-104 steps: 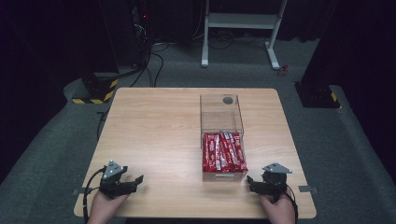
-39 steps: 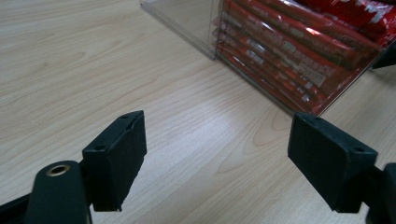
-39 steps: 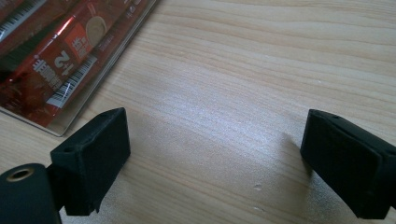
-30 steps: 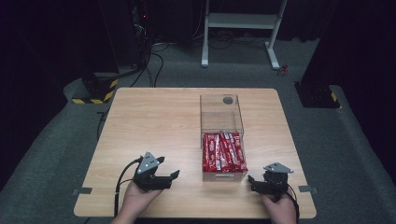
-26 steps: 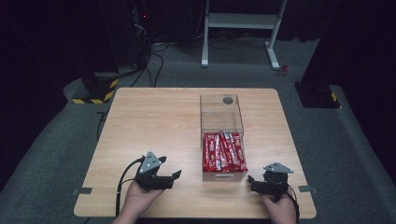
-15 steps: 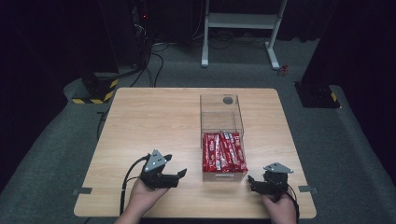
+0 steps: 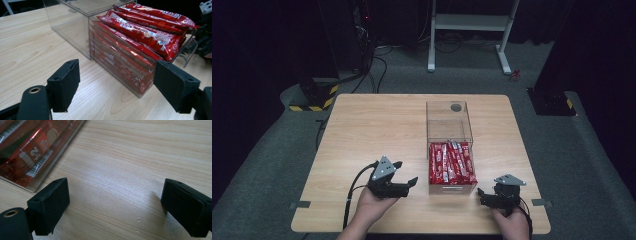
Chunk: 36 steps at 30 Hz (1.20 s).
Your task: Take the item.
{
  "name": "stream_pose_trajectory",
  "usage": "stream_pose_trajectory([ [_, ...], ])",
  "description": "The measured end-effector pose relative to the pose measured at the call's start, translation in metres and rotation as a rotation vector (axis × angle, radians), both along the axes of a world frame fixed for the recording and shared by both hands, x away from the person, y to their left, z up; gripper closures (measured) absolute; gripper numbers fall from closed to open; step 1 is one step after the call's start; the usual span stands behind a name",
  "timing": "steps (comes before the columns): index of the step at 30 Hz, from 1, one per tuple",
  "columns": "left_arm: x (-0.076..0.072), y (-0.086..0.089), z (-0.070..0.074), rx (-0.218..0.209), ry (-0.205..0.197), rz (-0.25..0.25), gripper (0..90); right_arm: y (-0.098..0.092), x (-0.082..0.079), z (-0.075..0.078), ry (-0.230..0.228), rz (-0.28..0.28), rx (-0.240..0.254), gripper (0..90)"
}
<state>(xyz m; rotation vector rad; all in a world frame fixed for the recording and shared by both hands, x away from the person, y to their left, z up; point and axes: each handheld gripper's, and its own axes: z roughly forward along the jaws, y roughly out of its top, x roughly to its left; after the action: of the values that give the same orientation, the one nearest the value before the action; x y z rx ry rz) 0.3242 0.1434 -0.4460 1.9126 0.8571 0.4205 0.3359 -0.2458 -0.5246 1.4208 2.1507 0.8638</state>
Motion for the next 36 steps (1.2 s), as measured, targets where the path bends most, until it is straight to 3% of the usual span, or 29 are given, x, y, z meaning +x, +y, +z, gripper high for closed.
stream_pose_trajectory([
  [36,0.003,-0.037,0.012,-0.016,-0.001,-0.085,25.4,0.0,0.0,0.0,0.0,0.01,-0.002,8.1],
])
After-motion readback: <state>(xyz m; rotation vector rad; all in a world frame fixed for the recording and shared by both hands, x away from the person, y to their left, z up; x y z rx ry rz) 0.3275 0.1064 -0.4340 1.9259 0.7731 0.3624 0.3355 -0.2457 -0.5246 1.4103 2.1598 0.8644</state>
